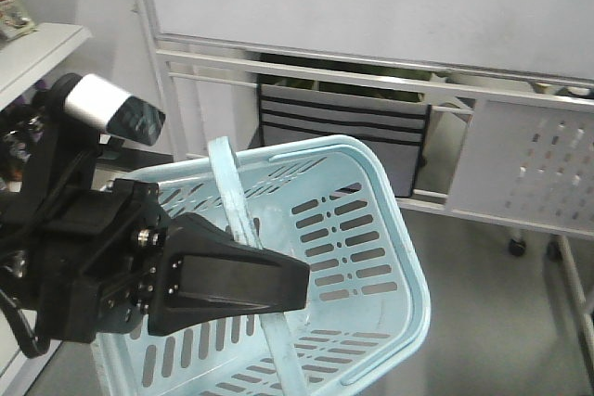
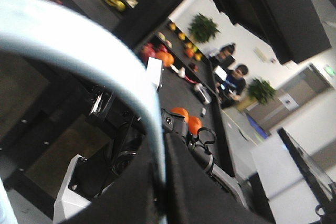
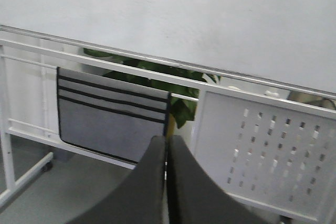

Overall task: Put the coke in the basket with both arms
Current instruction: 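Drive the base to the shelf with the red Coca-Cola bottle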

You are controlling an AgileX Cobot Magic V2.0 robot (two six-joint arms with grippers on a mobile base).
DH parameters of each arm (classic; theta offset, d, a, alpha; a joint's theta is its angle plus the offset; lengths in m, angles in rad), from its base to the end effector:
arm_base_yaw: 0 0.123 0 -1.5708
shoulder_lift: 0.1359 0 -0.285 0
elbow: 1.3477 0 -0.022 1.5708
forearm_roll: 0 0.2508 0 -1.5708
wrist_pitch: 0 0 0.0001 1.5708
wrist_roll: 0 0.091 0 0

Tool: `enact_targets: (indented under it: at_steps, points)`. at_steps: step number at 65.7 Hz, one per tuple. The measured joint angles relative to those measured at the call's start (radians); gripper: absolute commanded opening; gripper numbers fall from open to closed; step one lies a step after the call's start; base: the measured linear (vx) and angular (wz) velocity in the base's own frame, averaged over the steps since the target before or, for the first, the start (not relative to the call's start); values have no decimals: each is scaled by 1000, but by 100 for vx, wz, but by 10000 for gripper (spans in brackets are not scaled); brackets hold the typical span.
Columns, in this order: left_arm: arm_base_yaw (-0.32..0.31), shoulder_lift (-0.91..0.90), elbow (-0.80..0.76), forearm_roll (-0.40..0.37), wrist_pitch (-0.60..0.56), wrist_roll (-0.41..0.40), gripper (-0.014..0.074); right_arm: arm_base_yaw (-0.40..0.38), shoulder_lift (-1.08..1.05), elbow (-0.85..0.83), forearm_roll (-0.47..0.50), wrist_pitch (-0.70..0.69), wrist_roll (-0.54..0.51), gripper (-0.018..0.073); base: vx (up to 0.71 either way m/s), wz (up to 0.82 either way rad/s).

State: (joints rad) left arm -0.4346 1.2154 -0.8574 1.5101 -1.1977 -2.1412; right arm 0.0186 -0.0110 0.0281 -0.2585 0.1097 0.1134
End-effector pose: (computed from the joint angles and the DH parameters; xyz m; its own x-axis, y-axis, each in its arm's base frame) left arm 0.1630 -0.1689 0.3513 -0.7446 0.0728 -0.6635 0.6649 -0.0071 -0.7469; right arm 0.0568 -0.0015 0.1946 -0.0369 -0.1438 -0.9889 0.0041 0.9896 -0.1440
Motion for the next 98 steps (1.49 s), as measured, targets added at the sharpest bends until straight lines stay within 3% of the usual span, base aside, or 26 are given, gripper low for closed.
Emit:
enact_targets:
  at_steps: [98]
  points:
    - [0, 0, 0, 0, 0, 0, -6, 0, 0, 0, 0, 0, 0, -5, 13, 50]
